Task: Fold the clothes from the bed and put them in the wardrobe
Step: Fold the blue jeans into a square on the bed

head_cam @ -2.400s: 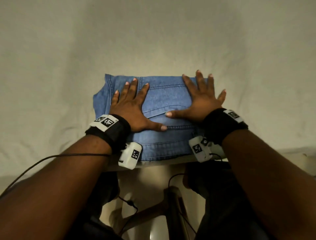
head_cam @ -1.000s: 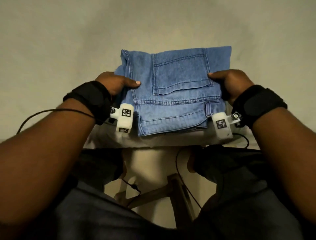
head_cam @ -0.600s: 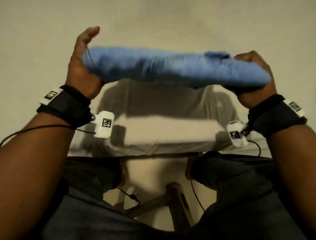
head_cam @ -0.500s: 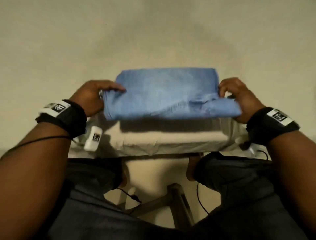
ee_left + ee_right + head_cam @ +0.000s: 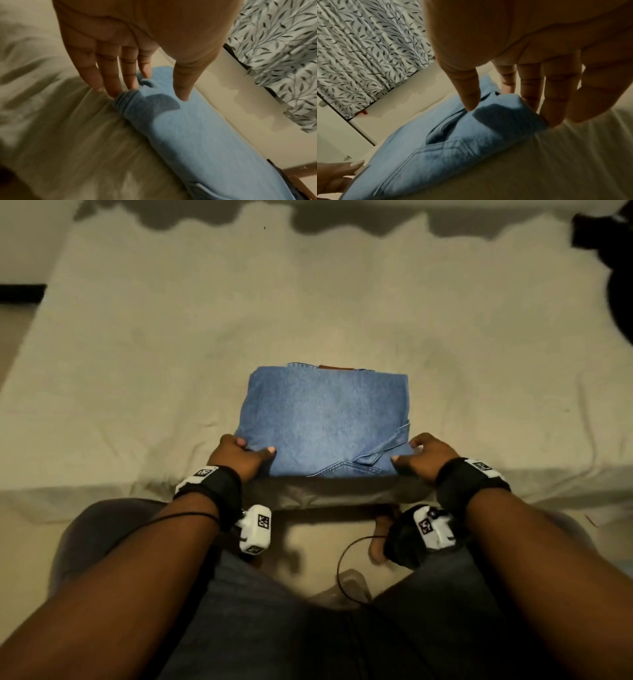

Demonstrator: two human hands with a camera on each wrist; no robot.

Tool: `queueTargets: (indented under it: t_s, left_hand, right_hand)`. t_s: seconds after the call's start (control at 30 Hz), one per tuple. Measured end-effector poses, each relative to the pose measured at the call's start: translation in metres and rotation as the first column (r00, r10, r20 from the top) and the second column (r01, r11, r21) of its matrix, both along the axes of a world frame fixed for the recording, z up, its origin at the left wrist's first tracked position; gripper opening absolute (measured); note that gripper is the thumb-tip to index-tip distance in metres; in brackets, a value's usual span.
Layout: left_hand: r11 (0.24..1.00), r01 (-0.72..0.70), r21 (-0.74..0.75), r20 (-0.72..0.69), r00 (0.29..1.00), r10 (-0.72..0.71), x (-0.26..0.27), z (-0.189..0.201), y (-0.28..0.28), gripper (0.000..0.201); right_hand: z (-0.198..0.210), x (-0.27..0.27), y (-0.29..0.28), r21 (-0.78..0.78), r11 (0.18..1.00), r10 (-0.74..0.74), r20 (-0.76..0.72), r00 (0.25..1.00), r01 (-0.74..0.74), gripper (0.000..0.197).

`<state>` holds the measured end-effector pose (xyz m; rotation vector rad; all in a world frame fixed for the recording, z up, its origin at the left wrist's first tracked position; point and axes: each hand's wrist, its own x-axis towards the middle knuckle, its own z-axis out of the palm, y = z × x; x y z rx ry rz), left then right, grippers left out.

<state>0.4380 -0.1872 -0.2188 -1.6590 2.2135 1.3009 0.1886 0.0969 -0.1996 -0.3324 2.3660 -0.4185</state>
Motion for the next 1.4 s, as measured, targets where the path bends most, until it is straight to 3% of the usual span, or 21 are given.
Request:
queueTargets:
  t_s: [0.07,0.13,0.2,0.27,0.33,0.47,0.53,0.6,0.67,0.73,0.77,0.83,0.9,0.97,1.03,1.13,1.27,1.4]
  left_hand:
    - [0.999,0.04,0.036,-0.025,0.999,-0.039,0.005,0.003,0.013,0.048]
    - [0.988,0.141,0.069,-0.002,0.99,-0.141,0.012,0.014,0.028,0.02]
    - [0.983,0.181,0.015,0.027,0.983,-0.181,0.018,0.02,0.034,0.02]
    - [0.99,0.097,-0.098,0.021,0.995,-0.096,0.023,0.026,0.029,0.019]
    - [0.988,0.008,-0.154,-0.031,0.999,-0.013,0.029,0.029,0.023,0.027]
    - [0.996,0.067,-0.058,-0.012,0.998,-0.068,0.039,0.018,0.021,0.049]
    - [0.998,0.029,0.053,-0.044,0.999,-0.027,0.04,0.013,0.016,0.072]
    - [0.985,-0.094,0.147,-0.121,0.986,0.113,0.034,0.016,0.01,0.086]
    - [0.948,-0.188,0.255,-0.23,0.941,0.248,0.022,0.021,0.003,0.08]
    - [0.927,-0.195,0.321,-0.262,0.922,0.285,0.011,0.019,-0.003,0.072]
    - [0.937,-0.175,0.301,-0.246,0.936,0.254,0.005,0.018,-0.006,0.073]
    - [0.99,-0.075,0.117,-0.168,0.981,0.094,-0.005,0.016,-0.011,0.054]
    - [0.998,-0.044,-0.042,-0.082,0.996,0.04,-0.01,0.015,-0.019,0.045]
    - [0.996,0.004,-0.085,0.021,1.0,-0.002,-0.014,0.016,-0.031,0.042]
    - [0.994,0.065,-0.084,0.094,0.994,-0.057,-0.022,0.017,-0.047,0.036]
    - [0.998,0.066,0.0,-0.041,0.997,-0.066,-0.051,0.029,-0.064,0.033]
    - [0.99,0.134,-0.053,-0.05,0.989,-0.137,-0.092,0.031,-0.077,0.061]
    - [0.988,-0.02,-0.153,-0.16,0.987,-0.005,-0.102,0.017,-0.093,0.035]
  right_hand:
    - [-0.005,0.008,0.007,-0.007,1.0,-0.019,-0.003,1.0,0.019,0.049]
    - [-0.004,0.016,0.014,-0.04,0.998,-0.055,-0.013,0.998,0.055,0.048]
    - [0.001,0.021,0.02,-0.066,0.996,-0.066,-0.072,0.995,0.061,0.047]
    - [0.007,0.022,0.026,-0.098,0.992,-0.093,-0.157,0.983,0.078,0.041]
    - [0.014,0.023,0.03,-0.127,0.985,-0.136,-0.196,0.971,0.113,0.037]
    - [0.01,0.03,0.036,-0.094,0.994,-0.065,-0.186,0.98,0.048,0.035]
    - [0.009,0.027,0.033,-0.057,0.998,-0.001,-0.132,0.991,-0.007,0.05]
    - [0.016,0.02,0.024,-0.057,0.998,0.01,-0.069,0.998,-0.014,0.075]
    - [0.023,0.01,0.011,-0.146,0.989,-0.043,-0.037,0.998,0.037,0.079]
    - [0.029,0.003,-0.003,-0.222,0.974,-0.068,-0.063,0.996,0.053,0.073]
    - [0.029,-0.001,-0.01,-0.226,0.973,-0.074,-0.085,0.994,0.053,0.071]
    - [0.027,-0.007,-0.022,-0.187,0.98,-0.088,-0.118,0.989,0.065,0.067]
    - [0.024,-0.016,-0.029,-0.076,0.997,-0.034,-0.142,0.989,0.023,0.049]
    - [0.026,-0.029,-0.035,0.052,0.996,0.079,-0.105,0.991,-0.074,0.023]
    - [0.029,-0.048,-0.039,0.101,0.985,0.15,-0.065,0.987,-0.143,0.02]
    - [0.034,-0.07,-0.049,-0.001,0.996,0.092,-0.119,0.989,-0.093,0.028]
    - [0.021,-0.083,-0.069,-0.116,0.993,0.004,-0.155,0.988,-0.022,0.042]
    - [0.014,-0.083,-0.083,-0.145,0.989,-0.049,-0.217,0.975,0.018,0.023]
